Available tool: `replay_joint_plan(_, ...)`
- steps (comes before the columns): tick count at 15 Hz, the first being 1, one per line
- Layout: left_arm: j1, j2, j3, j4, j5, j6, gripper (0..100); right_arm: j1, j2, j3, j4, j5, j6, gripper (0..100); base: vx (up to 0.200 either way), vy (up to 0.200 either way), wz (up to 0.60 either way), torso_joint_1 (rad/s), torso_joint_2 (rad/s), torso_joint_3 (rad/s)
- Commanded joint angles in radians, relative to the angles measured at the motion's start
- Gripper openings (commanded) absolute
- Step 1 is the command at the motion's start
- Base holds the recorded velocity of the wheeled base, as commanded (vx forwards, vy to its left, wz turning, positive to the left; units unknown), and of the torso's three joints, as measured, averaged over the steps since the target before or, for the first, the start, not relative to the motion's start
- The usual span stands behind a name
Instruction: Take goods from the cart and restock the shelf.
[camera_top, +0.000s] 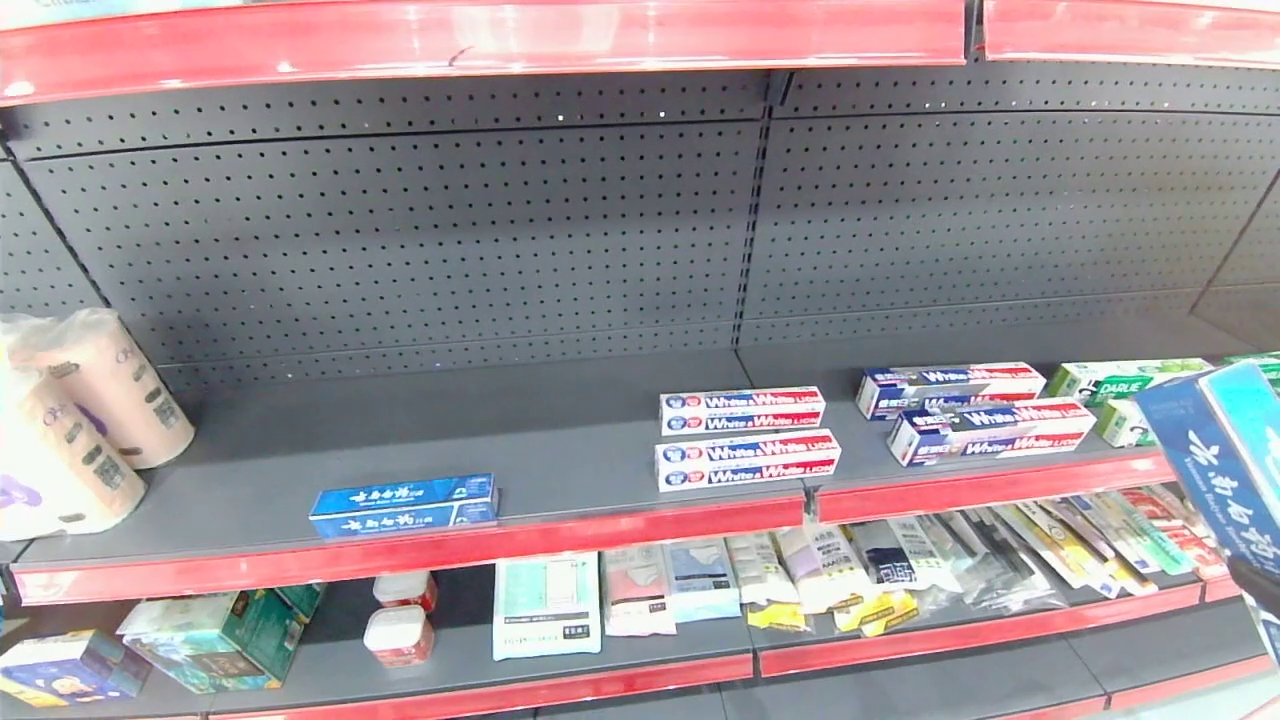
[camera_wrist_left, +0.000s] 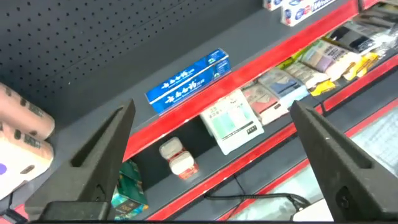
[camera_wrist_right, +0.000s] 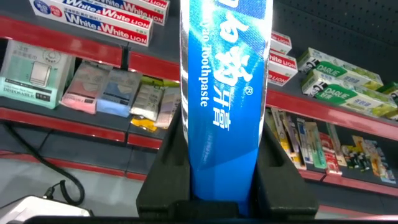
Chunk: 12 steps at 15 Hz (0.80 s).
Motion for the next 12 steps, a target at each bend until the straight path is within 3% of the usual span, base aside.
replay_joint_plan(1,0.0,0.002,0.001,0.001,0.001,0.0,100,0.0,0.002,0.001,0.0,0.0,-0.002,0,0.0,0.0,0.0,0.0,0.0,0.0)
replay_joint_plan(2,0.0,0.001,0.002,0.001,0.001,0.001,100,0.0,0.0,0.001,0.0,0.0,-0.009,0,0.0,0.0,0.0,0.0,0.0,0.0)
replay_joint_plan(8,0.0,-0.01,0.024,0.001,0.001,0.037,100,0.0,0.009,-0.009,-0.002,0.0,-0.009,0,0.0,0.0,0.6,0.005,0.0,0.002)
replay_joint_plan(12,0.0,-0.065,0.058,0.006,0.001,0.087,100,0.0,0.035,-0.033,-0.002,0.003,-0.009,0,0.0,0.0,0.6,0.005,0.0,0.005)
